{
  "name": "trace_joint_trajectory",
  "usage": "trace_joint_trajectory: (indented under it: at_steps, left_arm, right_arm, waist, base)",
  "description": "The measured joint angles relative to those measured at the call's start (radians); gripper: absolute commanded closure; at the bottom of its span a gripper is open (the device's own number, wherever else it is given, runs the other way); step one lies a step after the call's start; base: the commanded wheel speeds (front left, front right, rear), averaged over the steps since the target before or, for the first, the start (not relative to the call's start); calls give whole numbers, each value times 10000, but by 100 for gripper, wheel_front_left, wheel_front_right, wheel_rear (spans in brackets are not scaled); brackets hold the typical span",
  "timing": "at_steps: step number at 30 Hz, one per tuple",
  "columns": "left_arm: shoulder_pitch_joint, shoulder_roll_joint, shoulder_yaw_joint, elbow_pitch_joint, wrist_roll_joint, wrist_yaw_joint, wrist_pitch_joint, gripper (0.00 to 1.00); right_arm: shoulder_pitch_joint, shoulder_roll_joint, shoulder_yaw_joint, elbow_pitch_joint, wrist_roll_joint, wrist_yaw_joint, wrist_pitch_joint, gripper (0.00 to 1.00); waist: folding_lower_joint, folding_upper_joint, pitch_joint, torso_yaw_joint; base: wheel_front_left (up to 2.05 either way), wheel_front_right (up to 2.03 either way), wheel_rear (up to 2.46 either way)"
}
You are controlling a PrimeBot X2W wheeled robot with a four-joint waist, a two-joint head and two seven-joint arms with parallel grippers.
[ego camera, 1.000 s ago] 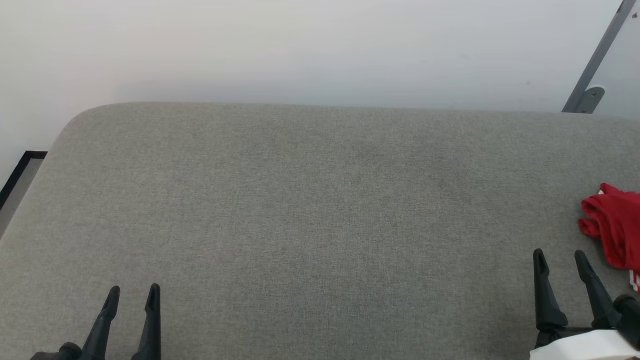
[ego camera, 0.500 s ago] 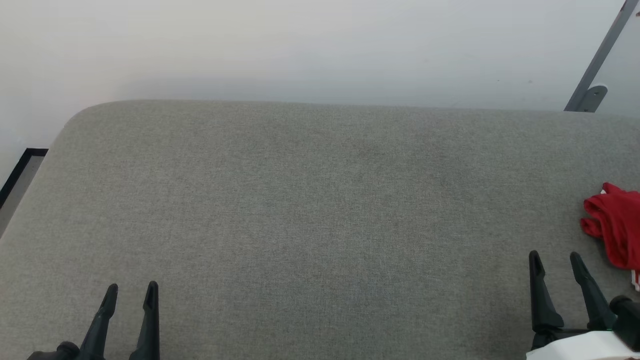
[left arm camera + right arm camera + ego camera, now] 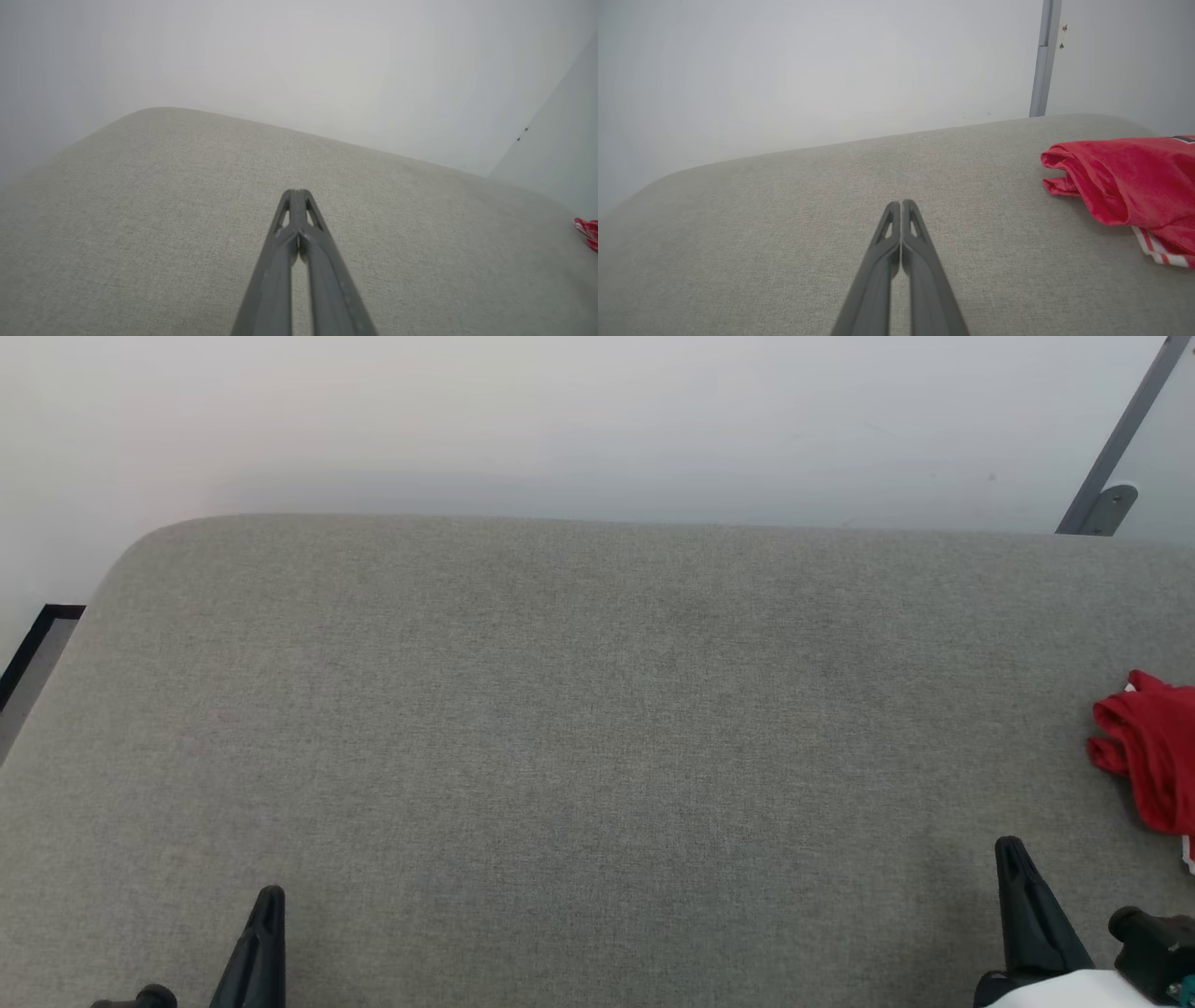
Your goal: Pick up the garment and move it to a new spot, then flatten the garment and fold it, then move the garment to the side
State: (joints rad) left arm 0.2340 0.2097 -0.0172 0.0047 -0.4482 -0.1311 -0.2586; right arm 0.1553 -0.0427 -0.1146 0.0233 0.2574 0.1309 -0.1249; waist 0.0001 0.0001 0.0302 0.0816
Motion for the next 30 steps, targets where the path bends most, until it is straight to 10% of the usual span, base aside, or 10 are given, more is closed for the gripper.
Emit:
trace_joint_trajectory:
  at_steps: [30]
  left_arm:
    - [-1054, -435, 180, 920, -4303, 0, 1135, 100]
  right_arm:
    - [-782, -56, 119, 826, 4872, -2, 727, 100]
  waist:
    - [0, 0, -65, -194]
  base:
    - [0, 0, 0]
